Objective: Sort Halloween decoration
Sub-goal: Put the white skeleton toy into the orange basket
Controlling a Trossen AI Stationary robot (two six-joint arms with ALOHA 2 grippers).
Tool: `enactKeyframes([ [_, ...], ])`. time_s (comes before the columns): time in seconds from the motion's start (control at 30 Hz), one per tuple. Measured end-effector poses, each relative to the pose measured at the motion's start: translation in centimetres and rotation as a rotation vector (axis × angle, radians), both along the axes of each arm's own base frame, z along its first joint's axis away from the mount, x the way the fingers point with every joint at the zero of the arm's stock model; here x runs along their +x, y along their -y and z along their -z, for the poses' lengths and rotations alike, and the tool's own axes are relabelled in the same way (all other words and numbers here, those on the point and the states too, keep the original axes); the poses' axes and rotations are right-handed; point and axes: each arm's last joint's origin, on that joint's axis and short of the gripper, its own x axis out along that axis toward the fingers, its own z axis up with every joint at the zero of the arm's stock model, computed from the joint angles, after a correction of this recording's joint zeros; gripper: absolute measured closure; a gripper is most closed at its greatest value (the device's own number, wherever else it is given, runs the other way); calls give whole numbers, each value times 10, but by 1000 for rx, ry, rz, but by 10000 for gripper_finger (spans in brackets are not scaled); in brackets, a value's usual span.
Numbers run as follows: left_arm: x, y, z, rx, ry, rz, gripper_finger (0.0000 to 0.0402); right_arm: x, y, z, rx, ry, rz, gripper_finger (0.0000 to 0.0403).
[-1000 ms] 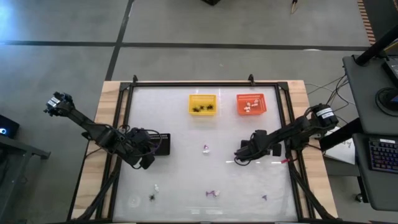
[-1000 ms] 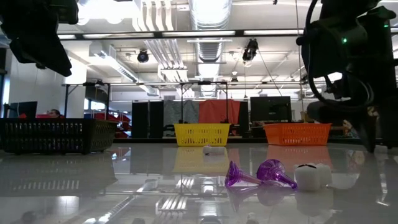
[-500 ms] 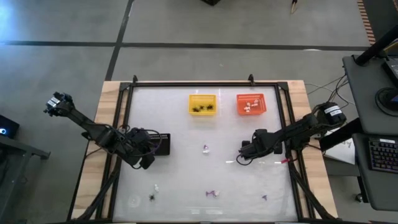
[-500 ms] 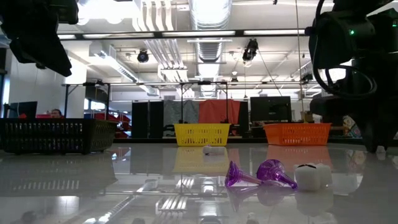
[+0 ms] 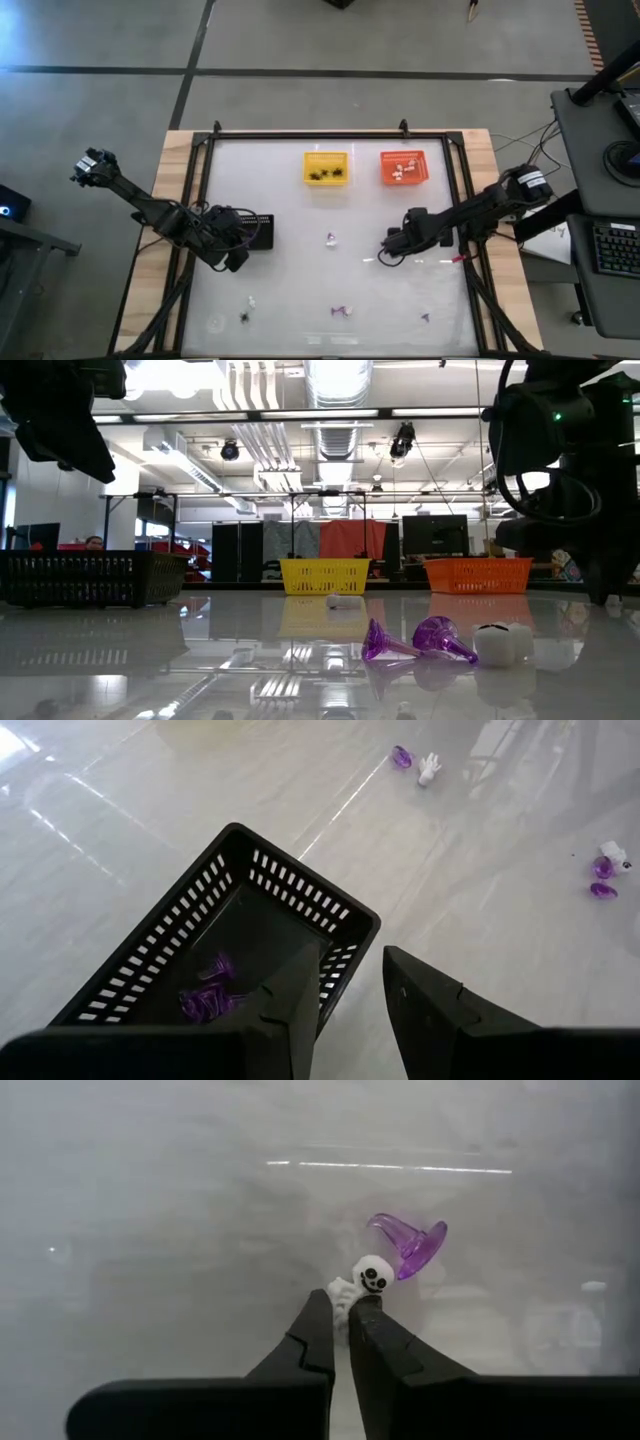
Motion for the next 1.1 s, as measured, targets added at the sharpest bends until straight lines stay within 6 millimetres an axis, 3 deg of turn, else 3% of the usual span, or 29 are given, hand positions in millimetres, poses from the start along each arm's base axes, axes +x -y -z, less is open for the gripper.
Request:
enactKeyframes([
  [0.63, -1, 0, 0, 3, -5, 0, 306, 7, -3, -32, -8, 120, -86, 396],
  [1.1, 0, 0, 0, -1, -4, -5, 306, 11, -3, -39, -12, 144, -108, 394],
])
